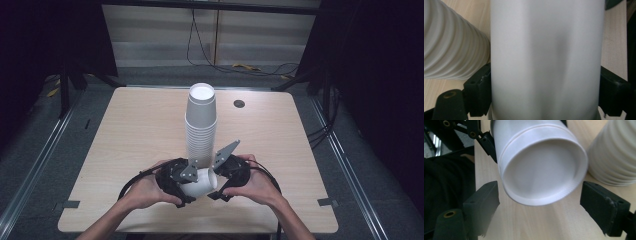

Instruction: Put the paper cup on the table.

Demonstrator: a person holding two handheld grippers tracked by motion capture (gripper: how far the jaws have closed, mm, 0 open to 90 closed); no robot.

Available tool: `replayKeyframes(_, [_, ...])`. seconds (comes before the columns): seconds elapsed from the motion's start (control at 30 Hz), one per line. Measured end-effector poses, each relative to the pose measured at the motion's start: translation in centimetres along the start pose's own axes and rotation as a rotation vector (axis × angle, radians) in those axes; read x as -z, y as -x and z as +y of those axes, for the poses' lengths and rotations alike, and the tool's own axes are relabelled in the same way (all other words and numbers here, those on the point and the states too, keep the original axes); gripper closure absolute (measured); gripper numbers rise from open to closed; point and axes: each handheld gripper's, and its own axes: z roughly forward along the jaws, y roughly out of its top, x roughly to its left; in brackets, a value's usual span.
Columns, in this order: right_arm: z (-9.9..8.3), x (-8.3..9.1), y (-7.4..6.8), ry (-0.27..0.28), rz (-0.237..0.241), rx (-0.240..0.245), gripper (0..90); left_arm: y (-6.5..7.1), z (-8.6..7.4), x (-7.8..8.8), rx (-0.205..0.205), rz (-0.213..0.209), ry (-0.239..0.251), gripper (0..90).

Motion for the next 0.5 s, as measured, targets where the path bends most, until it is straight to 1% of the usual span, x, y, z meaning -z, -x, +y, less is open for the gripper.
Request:
replayKeyframes(0.03, [0.0, 0.0, 0.0, 0.0, 0.0, 0.0, 15.5, 0.0, 0.0, 0.0, -0.001, -0.003, -0.004, 16.0])
replayKeyframes(0.07, [0.1, -0.4, -0.1, -0.012, 0.026, 0.012, 16.8, 0.2, 0.1, -0.1, 0.017, -0.011, 0.011, 15.9])
replayKeyframes(0.1, [0.1, -0.4, -0.2, -0.015, 0.032, 0.016, 17.4, 0.2, 0.2, 0.1, -0.004, -0.004, -0.006, 15.9])
replayKeyframes(0.13, [0.1, -0.4, -0.2, -0.015, 0.032, 0.016, 17.4, 0.2, 0.2, 0.1, -0.004, -0.004, -0.006, 15.9])
replayKeyframes(0.17, [0.2, -0.6, -0.2, -0.015, 0.037, 0.02, 17.3, 0.2, 0.3, 0.3, -0.015, -0.005, -0.012, 15.9])
replayKeyframes(0.2, [0.3, -0.7, -0.3, -0.012, 0.049, 0.018, 16.7, 0.6, 0.4, 0.3, 0.004, -0.014, 0.01, 15.9])
replayKeyframes(0.23, [0.3, -0.7, -0.3, -0.012, 0.049, 0.018, 16.7, 0.6, 0.4, 0.3, 0.004, -0.014, 0.01, 15.8])
replayKeyframes(0.27, [0.4, -0.8, -0.4, -0.005, 0.06, 0.023, 16.7, 0.6, 0.5, 0.4, -0.031, -0.009, -0.019, 15.9])
replayKeyframes(0.3, [0.4, -0.9, -0.4, -0.002, 0.062, 0.019, 16.7, 0.6, 0.6, 0.3, -0.042, -0.013, -0.028, 15.9])
replayKeyframes(0.33, [0.4, -0.9, -0.4, -0.002, 0.062, 0.019, 16.7, 1.0, 0.6, -0.1, -0.005, -0.029, -0.003, 15.9])
replayKeyframes(0.37, [0.5, -0.9, -0.5, -0.001, 0.081, 0.017, 16.7, 0.8, 0.7, -0.1, -0.05, -0.022, -0.037, 15.9])
replayKeyframes(0.4, [0.5, -0.9, -0.5, -0.001, 0.081, 0.017, 16.7, 0.9, 0.8, -0.2, -0.051, -0.025, -0.038, 15.9])
replayKeyframes(0.43, [0.5, -1.0, -0.5, -0.002, 0.085, 0.017, 16.7, 1.1, 0.8, -0.4, -0.033, -0.038, -0.024, 15.9])
replayKeyframes(0.47, [0.5, -1.1, -0.5, -0.006, 0.091, 0.021, 16.7, 1.1, 0.8, -0.5, -0.049, -0.032, -0.033, 15.8])
replayKeyframes(0.5, [0.6, -1.2, -0.6, -0.014, 0.097, 0.023, 17.2, 1.4, 0.9, -0.6, -0.022, -0.053, -0.003, 15.8])
